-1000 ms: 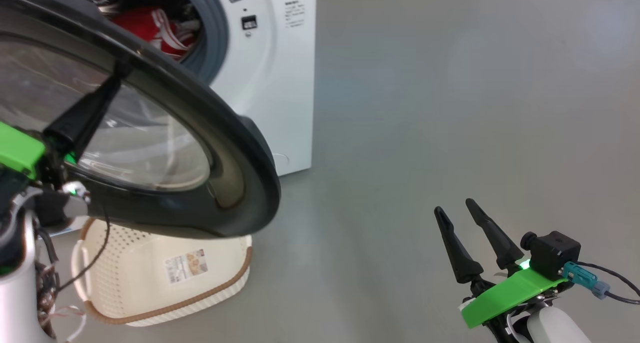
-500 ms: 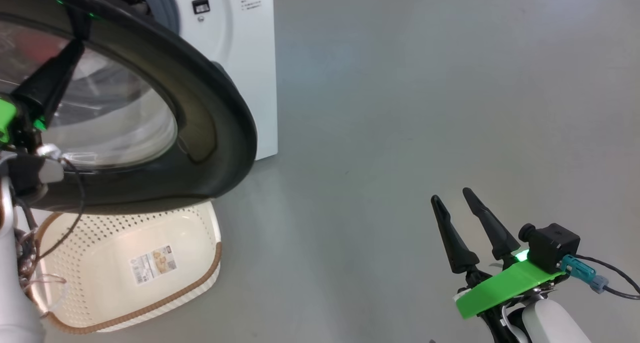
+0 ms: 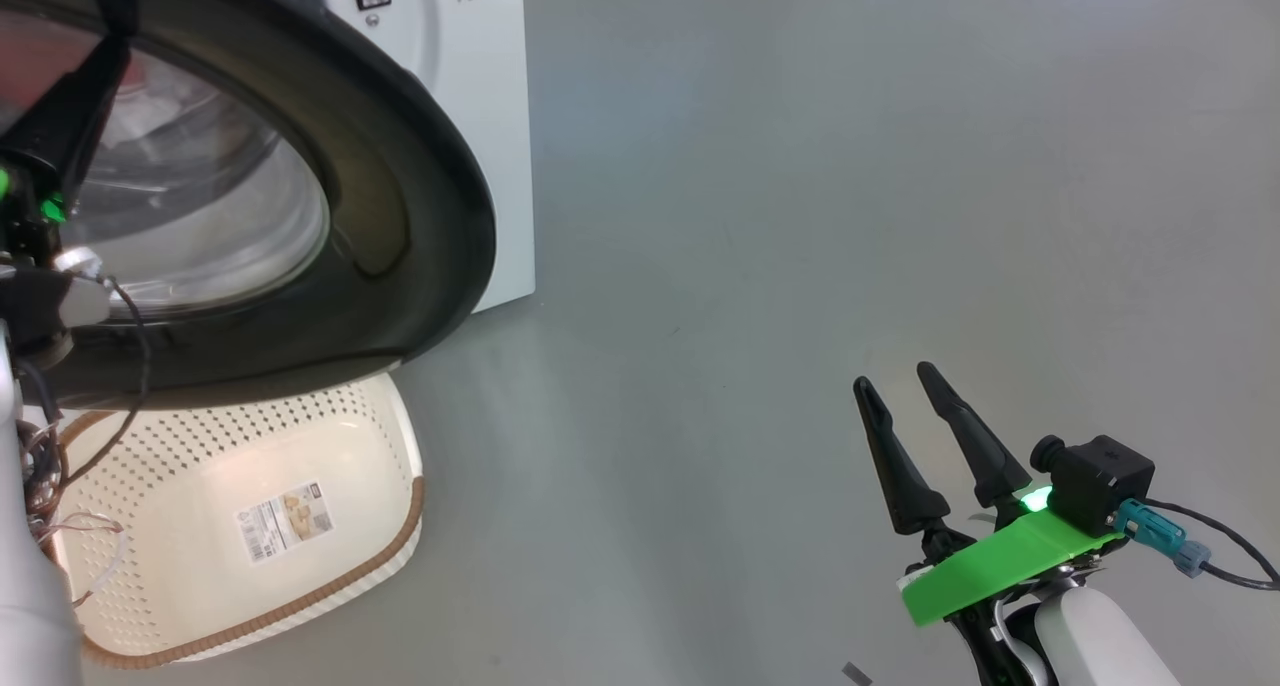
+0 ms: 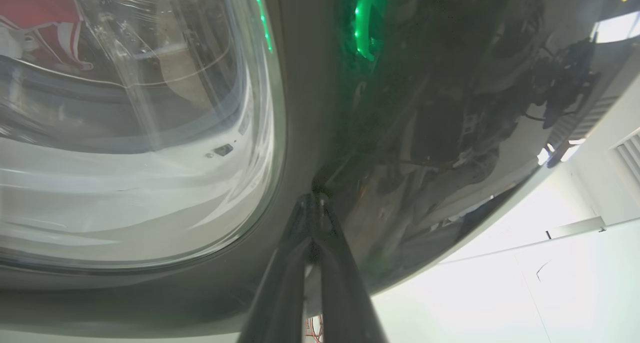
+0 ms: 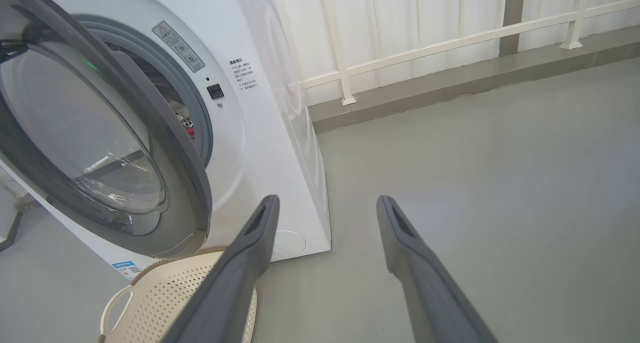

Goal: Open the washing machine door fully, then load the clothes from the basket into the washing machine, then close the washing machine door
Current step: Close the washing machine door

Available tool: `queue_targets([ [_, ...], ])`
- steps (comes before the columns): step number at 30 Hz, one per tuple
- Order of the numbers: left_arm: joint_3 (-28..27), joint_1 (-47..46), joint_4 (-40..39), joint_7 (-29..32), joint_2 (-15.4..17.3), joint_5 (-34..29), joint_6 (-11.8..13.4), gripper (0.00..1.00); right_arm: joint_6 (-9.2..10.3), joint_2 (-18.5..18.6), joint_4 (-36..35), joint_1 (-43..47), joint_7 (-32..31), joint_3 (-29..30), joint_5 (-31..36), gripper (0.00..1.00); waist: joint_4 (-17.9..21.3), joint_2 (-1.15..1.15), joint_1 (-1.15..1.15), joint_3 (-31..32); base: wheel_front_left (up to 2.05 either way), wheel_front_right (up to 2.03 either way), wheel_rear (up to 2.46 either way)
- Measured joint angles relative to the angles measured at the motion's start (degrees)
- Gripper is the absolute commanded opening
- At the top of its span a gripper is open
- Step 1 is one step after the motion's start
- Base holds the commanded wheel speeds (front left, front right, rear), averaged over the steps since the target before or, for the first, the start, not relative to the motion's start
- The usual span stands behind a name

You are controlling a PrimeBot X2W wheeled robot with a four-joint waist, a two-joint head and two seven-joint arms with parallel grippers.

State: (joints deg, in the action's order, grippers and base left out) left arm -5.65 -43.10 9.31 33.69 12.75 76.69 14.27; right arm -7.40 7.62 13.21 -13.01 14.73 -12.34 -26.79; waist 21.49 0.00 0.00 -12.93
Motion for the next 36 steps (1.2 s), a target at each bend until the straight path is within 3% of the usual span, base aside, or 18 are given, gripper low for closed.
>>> queue_targets([
  [13, -0.16, -0.62, 1.86, -0.49, -0.13, 0.00, -1.49, 0.00, 0.00, 0.05, 0.13, -0.07, 0.00, 0.02, 0.18, 1.00, -0.44, 0.00, 0.00, 0.73, 0.00, 0.00, 0.00],
  [28, 0.70, 2.20, 0.36, 0.56, -0.87, 0.11, -3.02, 0.00, 0.00, 1.78, 1.08, -0.07, 0.00, -0.46, 0.16, 1.00, -5.34, 0.00, 0.00, 2.11, 0.00, 0.00, 0.00],
  [29, 0.80, 2.65, 0.07, 0.60, -0.87, 0.11, -3.03, 0.11, 0.00, 1.96, 1.14, -0.07, 0.00, -0.52, 0.16, 1.00, -5.74, 0.00, 0.00, 2.27, 0.00, 0.00, 0.00],
  [30, 0.91, 3.14, -0.25, 0.60, -0.86, 0.10, -3.30, 0.33, 0.00, 2.12, 1.19, -0.07, 0.00, -0.56, 0.16, 1.00, -6.16, 0.00, 0.00, 2.43, 0.00, 0.00, 0.00],
  [32, 1.11, 4.22, -0.97, 0.60, -0.87, 0.09, -3.50, 1.00, 0.00, 2.38, 1.29, -0.07, 0.00, -0.69, 0.16, 1.00, -6.97, 0.00, 0.00, 2.77, 0.00, 0.00, 0.00],
  [36, 1.53, 7.03, -2.37, 0.60, -0.68, -0.25, -4.01, 1.00, 0.00, 3.03, 1.36, -0.06, 0.00, -1.05, 0.16, 1.00, -8.60, 0.00, 0.00, 3.47, 0.00, 0.00, 0.00],
])
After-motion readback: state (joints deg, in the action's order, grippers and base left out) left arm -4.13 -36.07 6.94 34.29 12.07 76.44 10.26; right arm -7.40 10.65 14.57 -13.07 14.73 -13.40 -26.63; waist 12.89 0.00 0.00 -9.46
